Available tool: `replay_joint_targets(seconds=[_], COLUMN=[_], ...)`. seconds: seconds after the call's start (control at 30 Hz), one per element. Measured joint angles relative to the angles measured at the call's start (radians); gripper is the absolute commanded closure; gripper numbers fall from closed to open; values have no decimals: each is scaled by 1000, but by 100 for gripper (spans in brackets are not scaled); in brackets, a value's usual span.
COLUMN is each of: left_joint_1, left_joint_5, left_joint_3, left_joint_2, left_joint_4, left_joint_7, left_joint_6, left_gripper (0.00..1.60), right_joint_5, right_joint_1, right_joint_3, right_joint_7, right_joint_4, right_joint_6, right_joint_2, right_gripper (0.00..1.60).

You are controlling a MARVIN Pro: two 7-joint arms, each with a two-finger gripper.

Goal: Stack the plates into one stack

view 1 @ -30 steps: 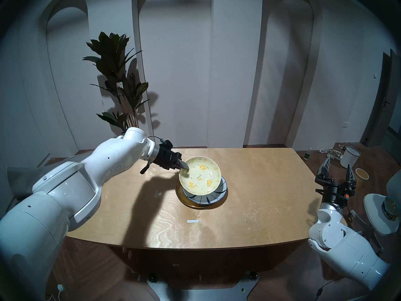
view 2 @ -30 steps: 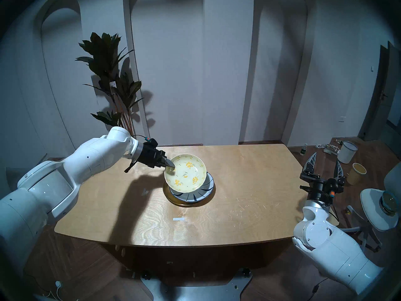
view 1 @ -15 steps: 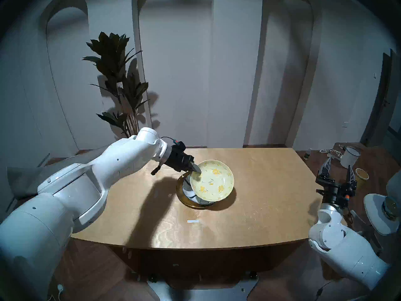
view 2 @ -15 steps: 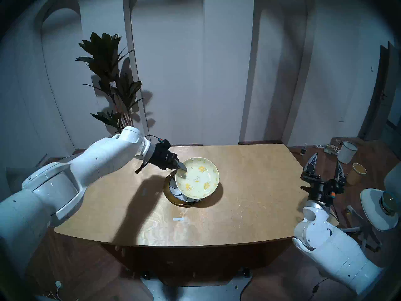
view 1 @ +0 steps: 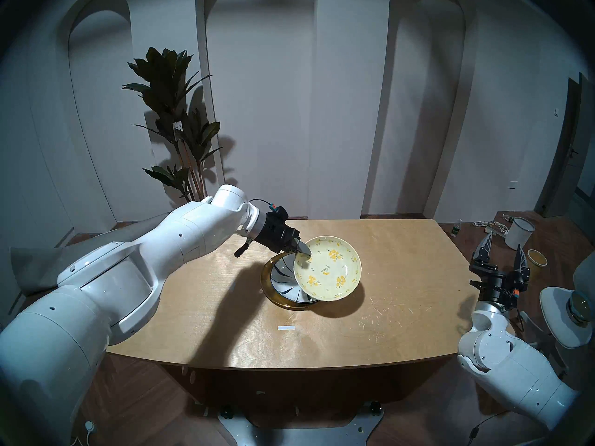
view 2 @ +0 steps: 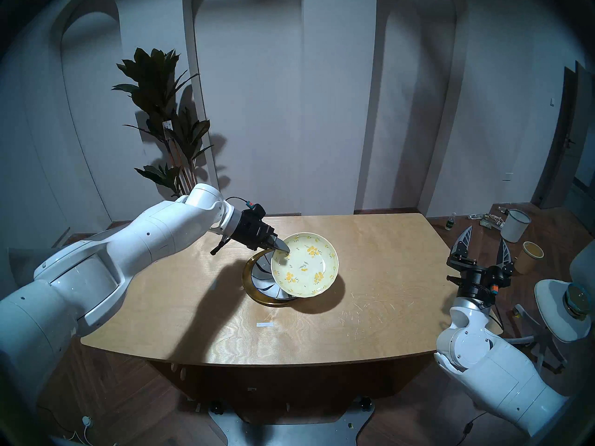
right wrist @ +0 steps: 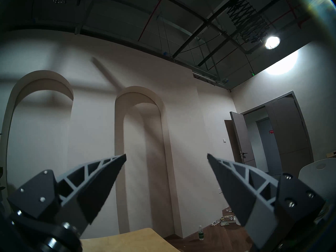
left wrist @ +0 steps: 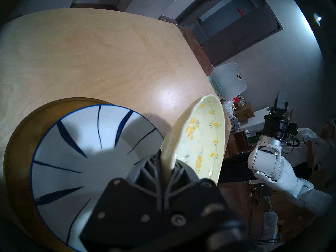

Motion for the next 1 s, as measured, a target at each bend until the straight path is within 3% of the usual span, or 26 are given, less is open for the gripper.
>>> replay_joint_targets(seconds=[1.0], left_joint_1=[6], left_joint_5=[-49], left_joint_3=[24], left_joint_2=[56], left_joint_4=[-121], left_joint_7=[15], left_joint_6=[0], left_gripper=[160], right_joint_5=[-4], right_joint_1=[-19], right_joint_3=[1], right_joint_7=[18], right_joint_4=[0], right_joint_6=[-42], right_joint_2=[4], right_gripper=[0])
